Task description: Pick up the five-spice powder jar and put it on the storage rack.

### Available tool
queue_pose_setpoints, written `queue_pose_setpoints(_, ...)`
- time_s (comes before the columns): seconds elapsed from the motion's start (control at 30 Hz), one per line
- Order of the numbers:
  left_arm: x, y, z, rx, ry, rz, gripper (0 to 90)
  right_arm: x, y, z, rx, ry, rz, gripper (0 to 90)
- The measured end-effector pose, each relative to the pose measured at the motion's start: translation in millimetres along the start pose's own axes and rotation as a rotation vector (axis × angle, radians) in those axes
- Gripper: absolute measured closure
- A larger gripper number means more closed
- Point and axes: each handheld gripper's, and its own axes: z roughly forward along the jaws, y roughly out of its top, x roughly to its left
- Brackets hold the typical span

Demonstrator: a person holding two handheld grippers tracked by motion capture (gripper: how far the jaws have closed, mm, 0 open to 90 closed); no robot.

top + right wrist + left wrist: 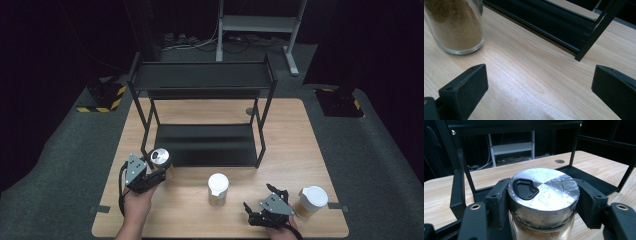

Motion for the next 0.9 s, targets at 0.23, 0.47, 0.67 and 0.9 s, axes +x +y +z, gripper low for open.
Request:
queue_pose_setpoints(0.23,-1.0,2.8,6.9,-0.004,0.012,-0.008,35.0,-0.2,-0.1,0.0,0.0,0.001,0.0,0.0)
queue_pose_setpoints(0.47,-2.7,5.7,15.1,0.0,0.021,-0.005,35.0,-0.7,-0.3,-0.1,-0.001,0.002,0.002,0.0)
queue_pose_setpoints(0.67,-3.2,7.1,23.6,0.009,0.032,-0.002,35.0,-0.3,-0.4,-0.2,-0.002,0.002,-0.001,0.0)
queue_pose_setpoints(0.9,-1.8,9.3,31.8,0.016,0.042,0.003,35.0,-0.9,-0.1,0.0,-0.001,0.006,-0.002,0.1)
